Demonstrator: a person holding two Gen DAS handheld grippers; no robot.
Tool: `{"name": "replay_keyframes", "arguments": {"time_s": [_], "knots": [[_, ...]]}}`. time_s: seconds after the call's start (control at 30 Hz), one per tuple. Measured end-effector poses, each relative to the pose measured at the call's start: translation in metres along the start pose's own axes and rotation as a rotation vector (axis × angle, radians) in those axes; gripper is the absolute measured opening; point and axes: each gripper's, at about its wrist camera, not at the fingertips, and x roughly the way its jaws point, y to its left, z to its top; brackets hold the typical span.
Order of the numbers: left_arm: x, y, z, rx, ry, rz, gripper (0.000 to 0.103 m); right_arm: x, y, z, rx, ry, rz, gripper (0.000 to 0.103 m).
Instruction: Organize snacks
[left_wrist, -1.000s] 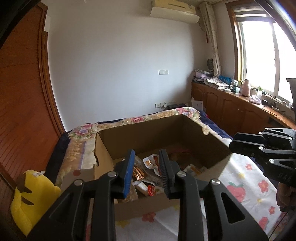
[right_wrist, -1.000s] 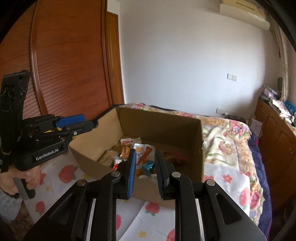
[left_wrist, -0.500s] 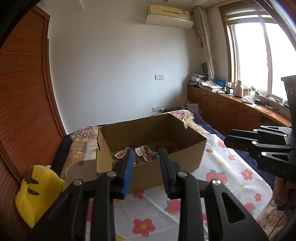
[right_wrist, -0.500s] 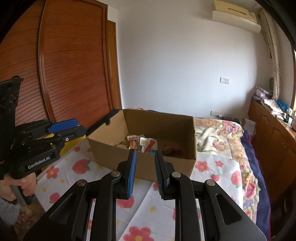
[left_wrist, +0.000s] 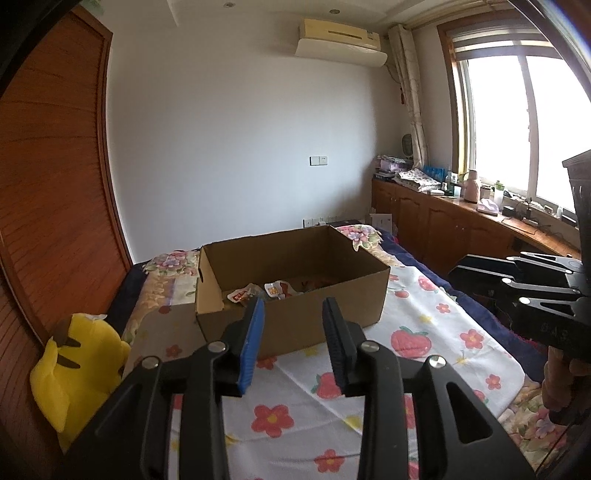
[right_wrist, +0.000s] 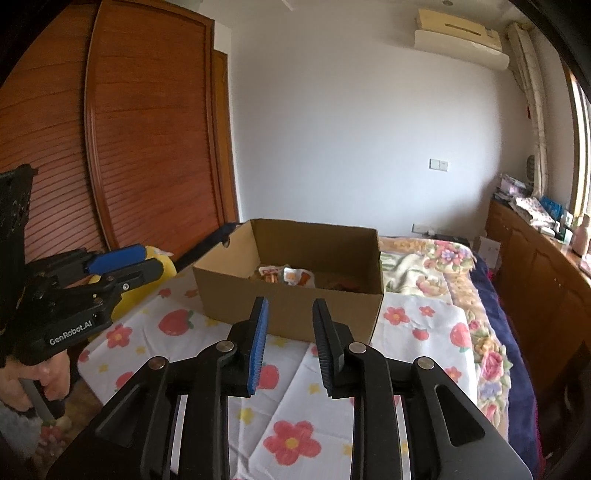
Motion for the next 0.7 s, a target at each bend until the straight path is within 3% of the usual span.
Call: {"name": "replay_keyframes", "arguments": {"time_s": [0.2,0.5,0.7], "knots": [[-0.016,-0.004,-0.012,0.001,0.006,0.005,0.034,-0.016,0.005,-0.011,0.014,-0.002,-0.029,0.031],[-0.042,-0.015,-0.028,0.007,-0.027,0.044,0.045,-0.039,0.008,-0.027,0.037,-0.025,-0.074,0.048],[-0.056,-0.023,-0.041,0.003,-0.036,0.067,0.046,-0.049,0.014,-0.041,0.037,-0.025,-0.105,0.052]]}}
